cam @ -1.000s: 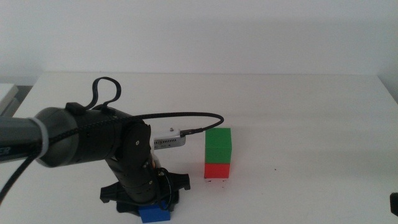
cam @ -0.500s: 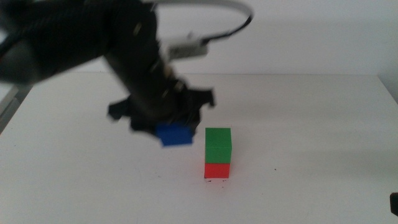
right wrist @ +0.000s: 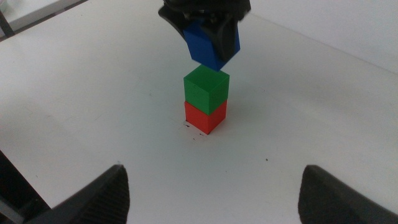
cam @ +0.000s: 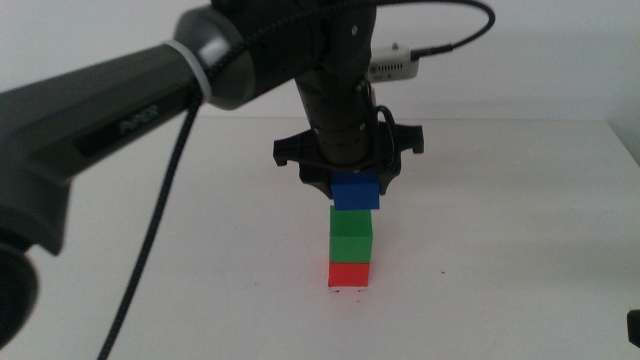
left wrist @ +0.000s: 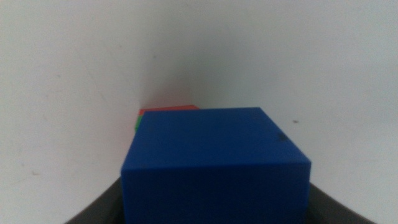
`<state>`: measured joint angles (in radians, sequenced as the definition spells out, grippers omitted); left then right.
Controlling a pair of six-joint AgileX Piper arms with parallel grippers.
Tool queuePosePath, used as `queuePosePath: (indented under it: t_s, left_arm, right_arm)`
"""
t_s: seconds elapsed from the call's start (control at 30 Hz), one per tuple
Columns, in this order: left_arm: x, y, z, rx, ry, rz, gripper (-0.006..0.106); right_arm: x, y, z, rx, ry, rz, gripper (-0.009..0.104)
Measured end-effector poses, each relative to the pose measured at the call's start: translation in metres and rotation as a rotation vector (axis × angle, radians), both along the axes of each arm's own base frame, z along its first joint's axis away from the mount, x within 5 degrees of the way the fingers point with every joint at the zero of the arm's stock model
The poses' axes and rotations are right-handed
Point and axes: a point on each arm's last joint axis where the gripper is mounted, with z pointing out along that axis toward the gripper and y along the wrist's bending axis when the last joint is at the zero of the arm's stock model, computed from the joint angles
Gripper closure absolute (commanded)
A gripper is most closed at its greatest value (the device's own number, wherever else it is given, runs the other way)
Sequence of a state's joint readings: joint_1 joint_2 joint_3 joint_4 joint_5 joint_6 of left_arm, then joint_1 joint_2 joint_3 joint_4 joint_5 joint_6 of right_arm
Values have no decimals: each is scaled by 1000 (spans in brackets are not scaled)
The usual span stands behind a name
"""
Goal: Stack red cubes first, then green, then blue cubes in a specific spot.
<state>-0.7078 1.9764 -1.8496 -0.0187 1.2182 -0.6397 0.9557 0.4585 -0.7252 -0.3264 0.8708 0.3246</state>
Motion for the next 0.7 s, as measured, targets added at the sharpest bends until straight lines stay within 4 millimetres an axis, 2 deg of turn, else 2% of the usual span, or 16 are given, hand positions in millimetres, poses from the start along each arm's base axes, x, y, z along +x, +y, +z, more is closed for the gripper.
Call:
queuePosePath:
  t_s: [0.2,0.7]
  left_arm:
    - [5,-3,-15,30,22,6,102]
    - [6,-5,-31,55,58,13,102]
  right_arm:
    - [0,0,0,0,0,0,5]
    - [0,0,0,0,0,0,5]
